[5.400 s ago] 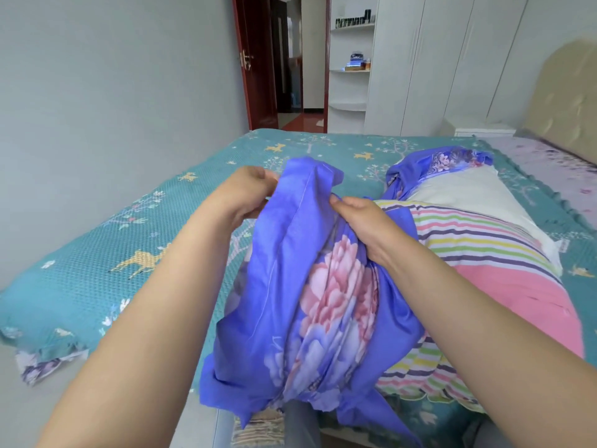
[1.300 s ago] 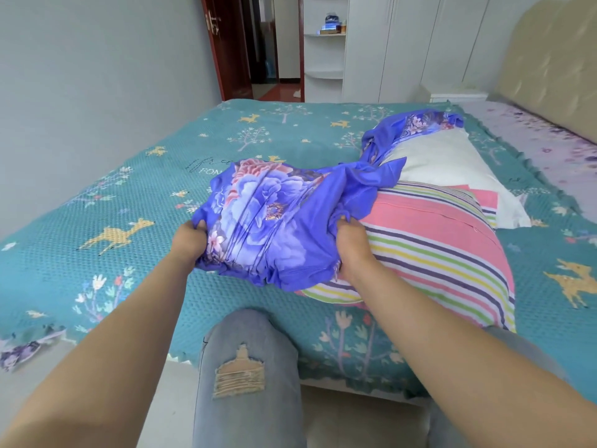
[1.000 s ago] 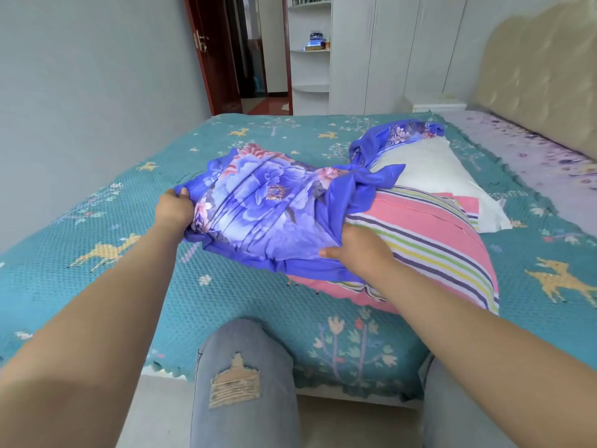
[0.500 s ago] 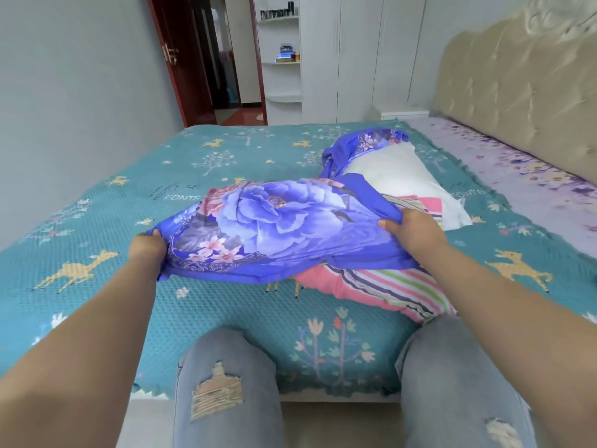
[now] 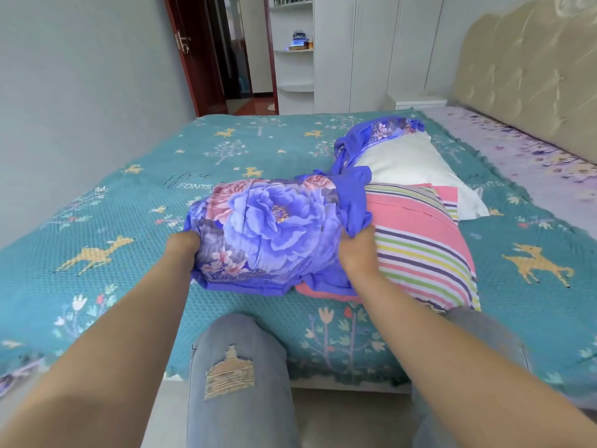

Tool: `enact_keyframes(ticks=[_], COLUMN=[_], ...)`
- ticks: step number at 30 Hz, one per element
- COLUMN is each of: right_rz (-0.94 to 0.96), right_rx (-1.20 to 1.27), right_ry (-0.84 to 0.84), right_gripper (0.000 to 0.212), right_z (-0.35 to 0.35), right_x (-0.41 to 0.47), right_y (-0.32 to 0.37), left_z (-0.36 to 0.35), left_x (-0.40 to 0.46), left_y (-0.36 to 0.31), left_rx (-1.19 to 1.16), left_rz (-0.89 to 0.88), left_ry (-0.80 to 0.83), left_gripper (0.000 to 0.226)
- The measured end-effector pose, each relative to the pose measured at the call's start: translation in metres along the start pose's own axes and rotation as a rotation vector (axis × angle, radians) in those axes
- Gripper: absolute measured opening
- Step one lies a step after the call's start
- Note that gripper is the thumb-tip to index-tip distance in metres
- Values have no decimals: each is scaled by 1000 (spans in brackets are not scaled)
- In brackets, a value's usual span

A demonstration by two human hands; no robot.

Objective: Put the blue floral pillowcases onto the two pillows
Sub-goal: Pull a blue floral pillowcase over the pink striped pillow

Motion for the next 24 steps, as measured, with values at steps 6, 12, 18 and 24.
enact_keyframes(ticks=[6, 12, 18, 24], right_rz=[176, 167, 127, 81], right_rx=[-660, -665, -629, -536], right_ry=[-108, -212, -178, 26], right_gripper=[47, 28, 32, 51], right_z=[19, 74, 67, 42], right_x=[16, 31, 35, 47], right_y=[17, -8, -37, -9], left_z=[54, 42, 14, -16], left_x=[11, 1, 9, 8], left_y=[-21, -27, 27, -104], left_rx=[-81, -230, -108, 482], left_rz=[-15, 17, 109, -394], left_ry=[-240, -262, -78, -88], left_gripper=[46, 15, 22, 52])
Point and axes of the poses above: each hand's wrist, its own x-axis towards the middle knuckle, its own z-axis out of the back of the hand, y = z × x, the point moved 10 cm from there along x, towards the middle knuckle, and after that the axes turned 12 degrees about -z, right-handed, at the moved point
